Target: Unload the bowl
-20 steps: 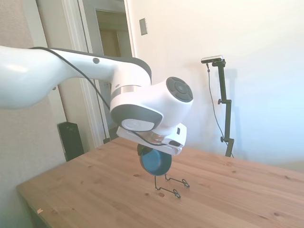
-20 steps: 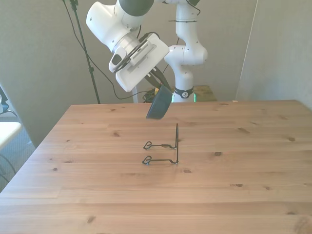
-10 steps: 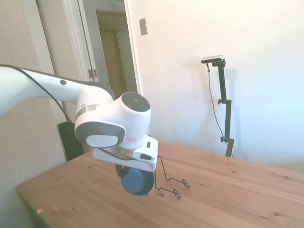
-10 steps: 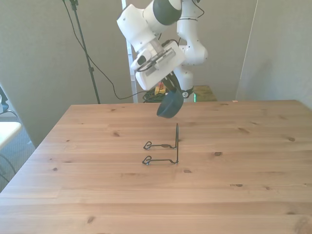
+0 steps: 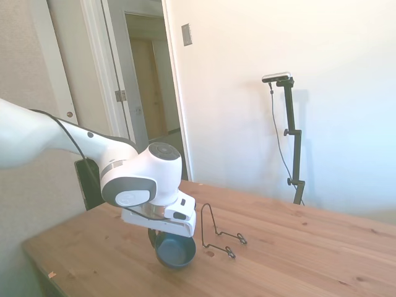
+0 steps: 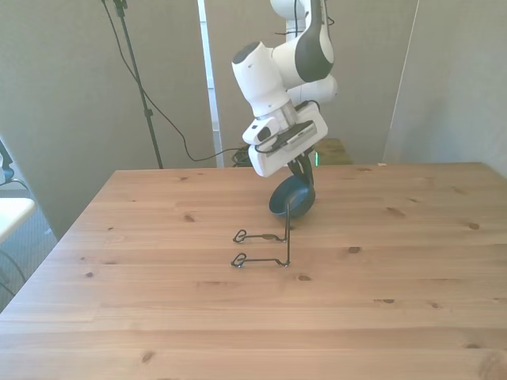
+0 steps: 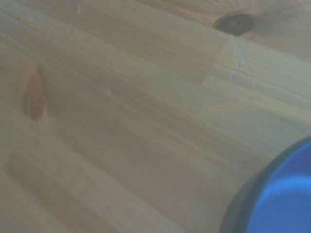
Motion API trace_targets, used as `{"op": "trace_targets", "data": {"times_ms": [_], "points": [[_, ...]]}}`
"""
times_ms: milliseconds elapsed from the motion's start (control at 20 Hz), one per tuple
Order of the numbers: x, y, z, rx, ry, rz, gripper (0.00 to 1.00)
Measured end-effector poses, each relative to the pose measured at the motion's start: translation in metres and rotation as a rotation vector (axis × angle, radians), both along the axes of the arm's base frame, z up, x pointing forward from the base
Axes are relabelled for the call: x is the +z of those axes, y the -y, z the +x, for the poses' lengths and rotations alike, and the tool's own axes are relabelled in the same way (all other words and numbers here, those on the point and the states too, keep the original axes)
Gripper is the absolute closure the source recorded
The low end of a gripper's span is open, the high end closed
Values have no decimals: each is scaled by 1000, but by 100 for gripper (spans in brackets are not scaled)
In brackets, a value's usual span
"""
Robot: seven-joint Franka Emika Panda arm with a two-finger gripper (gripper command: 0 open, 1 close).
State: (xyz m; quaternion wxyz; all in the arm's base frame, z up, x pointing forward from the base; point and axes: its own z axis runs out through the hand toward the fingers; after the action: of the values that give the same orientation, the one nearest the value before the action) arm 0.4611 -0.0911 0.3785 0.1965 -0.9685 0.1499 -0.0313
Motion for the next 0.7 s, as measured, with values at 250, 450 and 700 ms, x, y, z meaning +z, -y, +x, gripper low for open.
{"op": "trace_targets", "data": {"times_ms": [250, 450, 700], "points": [[-2, -15, 26, -9, -23, -27, 0], [-2, -17, 31, -10, -28, -39, 0], [-5, -19, 35, -29, -34, -77, 0]]}}
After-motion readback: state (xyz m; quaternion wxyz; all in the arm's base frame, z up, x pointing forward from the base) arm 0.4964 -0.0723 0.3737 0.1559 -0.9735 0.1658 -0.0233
